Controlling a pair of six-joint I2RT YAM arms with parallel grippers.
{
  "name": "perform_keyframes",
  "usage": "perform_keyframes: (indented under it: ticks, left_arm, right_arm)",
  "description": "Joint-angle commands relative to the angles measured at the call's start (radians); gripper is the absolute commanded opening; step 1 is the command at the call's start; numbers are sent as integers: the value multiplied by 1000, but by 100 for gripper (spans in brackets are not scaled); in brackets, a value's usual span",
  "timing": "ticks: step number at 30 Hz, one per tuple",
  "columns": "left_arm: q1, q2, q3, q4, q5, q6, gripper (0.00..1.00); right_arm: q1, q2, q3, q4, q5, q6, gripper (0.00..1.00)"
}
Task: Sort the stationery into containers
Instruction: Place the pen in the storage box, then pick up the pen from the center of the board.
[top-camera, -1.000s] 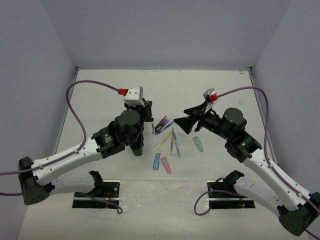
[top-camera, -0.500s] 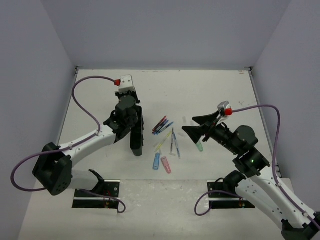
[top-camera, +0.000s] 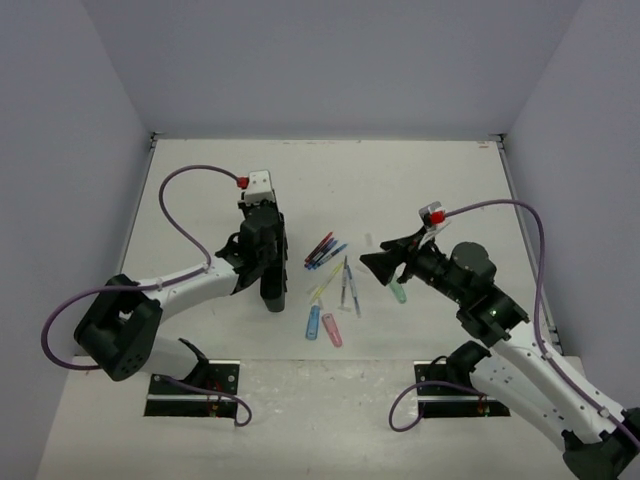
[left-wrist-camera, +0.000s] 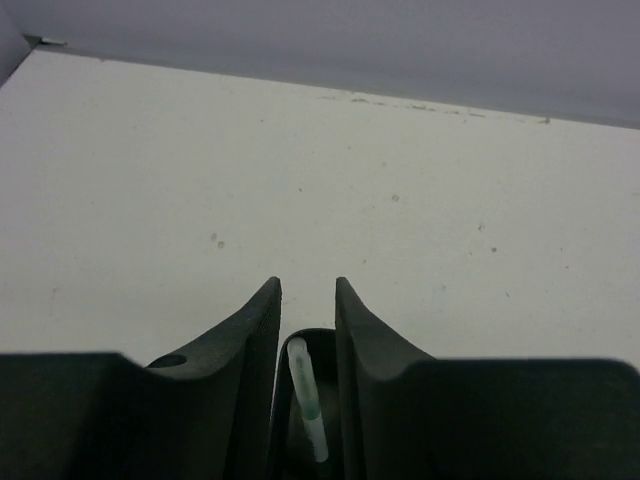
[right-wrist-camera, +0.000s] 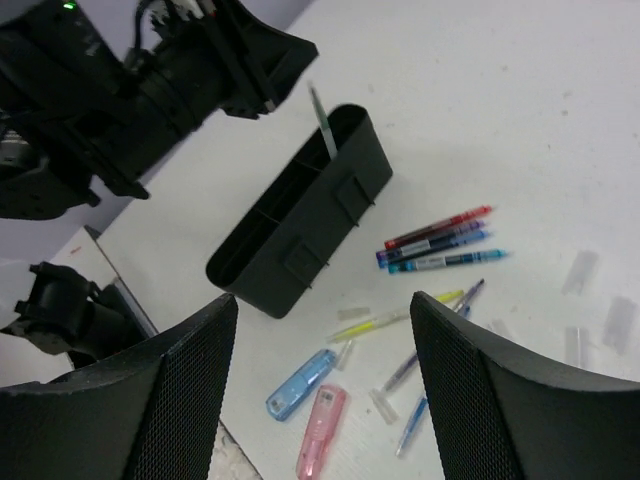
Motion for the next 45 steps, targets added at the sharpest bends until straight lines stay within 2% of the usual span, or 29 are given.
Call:
perform_keyframes:
  ticks: [1,4,6,8,9,10,12,15,20,30,34,36,39,43,45]
  left_arm:
    - [4,-42,-24,12,9,-76,49]
    - [-2,-107,-43,-10,23,-94,69]
    - [-14,-175,-33,-47,14,-111,87]
    - [-30,-247,15,-157,3,-142,100]
    - [-39,-274,34,-207,3,-151,100]
    - [-46,-303,54,-247,11,-154,100]
    - [-60,-353,127,-466,20,-190,100]
    - [-69,-387,255,-727,91,-241,100]
    - [-74,-436,292,-923,232,-258,100]
    - [-75,-482,252,-1027,366,-242,100]
    - [-77,-459,264,-1070,397,-282,100]
    - [-96,-443,268,-1088,394,-320,100]
    - [-164,-411,268,-1094,357,-392,100]
    - [-295,-322,278,-1104,263,-529,100]
    - [-375,-249,284,-1107,222,-688,100]
  right_arm:
    - [80,142,126,-236,253,123,70]
    - [143,301,205,-359,382,227,70]
    - [157,422,262,-409,420,299,68]
    - [158,525,306,-443,443,331,65]
    - [158,567,323,-444,441,331,60]
    - [158,612,346,-446,437,330,51]
    - [158,739,379,-455,437,321,37]
    - [159,833,404,-458,417,293,35]
    - [160,949,420,-445,379,261,34]
    - [159,1062,437,-441,368,239,27]
    - [159,1073,406,-423,364,247,22]
    - [158,1068,395,-418,359,251,16]
    - [160,1038,371,-421,365,261,2]
    - [162,910,344,-503,407,279,0]
    - [165,786,338,-570,448,289,0]
